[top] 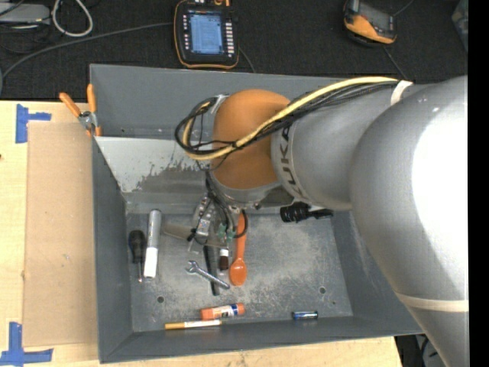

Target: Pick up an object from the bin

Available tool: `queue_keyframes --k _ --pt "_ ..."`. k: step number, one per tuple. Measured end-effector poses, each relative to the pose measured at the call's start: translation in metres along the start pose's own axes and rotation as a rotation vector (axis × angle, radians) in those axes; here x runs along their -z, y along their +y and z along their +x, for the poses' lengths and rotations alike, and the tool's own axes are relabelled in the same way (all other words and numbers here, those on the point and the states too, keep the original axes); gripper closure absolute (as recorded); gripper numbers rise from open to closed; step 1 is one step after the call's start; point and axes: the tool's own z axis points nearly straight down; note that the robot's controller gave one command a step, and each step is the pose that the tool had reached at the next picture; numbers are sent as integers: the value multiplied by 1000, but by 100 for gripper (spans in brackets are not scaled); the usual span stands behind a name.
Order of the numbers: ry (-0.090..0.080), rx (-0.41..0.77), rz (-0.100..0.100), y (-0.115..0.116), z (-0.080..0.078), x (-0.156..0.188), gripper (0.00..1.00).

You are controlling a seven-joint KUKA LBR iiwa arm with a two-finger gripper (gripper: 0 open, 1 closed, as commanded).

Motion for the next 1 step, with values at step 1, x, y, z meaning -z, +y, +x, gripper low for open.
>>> queue_keyframes --k 1 --pt "0 1 0 0 0 26 100"
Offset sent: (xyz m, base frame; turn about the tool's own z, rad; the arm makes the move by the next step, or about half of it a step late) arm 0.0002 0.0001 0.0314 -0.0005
